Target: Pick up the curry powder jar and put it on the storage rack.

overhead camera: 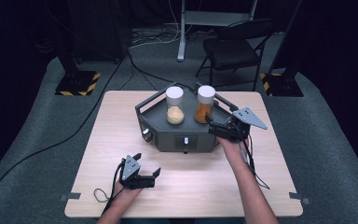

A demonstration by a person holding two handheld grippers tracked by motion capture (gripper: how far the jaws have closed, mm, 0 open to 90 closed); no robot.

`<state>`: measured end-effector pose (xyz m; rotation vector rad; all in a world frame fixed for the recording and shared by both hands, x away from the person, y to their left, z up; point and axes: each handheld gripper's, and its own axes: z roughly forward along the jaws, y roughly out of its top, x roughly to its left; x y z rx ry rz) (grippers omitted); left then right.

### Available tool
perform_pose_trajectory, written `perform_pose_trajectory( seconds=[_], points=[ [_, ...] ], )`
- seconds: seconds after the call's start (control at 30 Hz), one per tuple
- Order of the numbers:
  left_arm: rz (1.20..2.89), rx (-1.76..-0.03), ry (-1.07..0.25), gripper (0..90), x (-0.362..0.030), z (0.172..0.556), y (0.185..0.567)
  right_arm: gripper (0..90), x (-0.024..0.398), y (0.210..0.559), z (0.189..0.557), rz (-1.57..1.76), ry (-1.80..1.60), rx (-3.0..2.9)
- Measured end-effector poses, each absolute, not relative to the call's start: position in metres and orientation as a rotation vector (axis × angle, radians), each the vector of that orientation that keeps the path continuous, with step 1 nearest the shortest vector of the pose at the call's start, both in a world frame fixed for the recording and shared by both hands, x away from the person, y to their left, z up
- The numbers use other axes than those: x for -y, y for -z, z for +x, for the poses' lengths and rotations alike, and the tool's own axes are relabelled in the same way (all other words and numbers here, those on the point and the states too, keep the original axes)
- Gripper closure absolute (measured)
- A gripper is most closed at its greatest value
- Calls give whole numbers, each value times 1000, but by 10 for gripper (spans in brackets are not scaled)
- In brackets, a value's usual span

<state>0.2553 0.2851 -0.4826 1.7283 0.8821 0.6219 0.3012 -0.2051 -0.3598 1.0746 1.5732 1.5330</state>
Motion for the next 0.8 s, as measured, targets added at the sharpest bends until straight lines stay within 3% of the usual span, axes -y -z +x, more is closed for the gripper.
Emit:
perform_pose_trajectory(
  seconds=[0.8],
  points=[
    [1722, -891, -613, 18, -286, 256, 483, 2, 229, 379, 278, 1090, -1495, -1570]
  ],
)
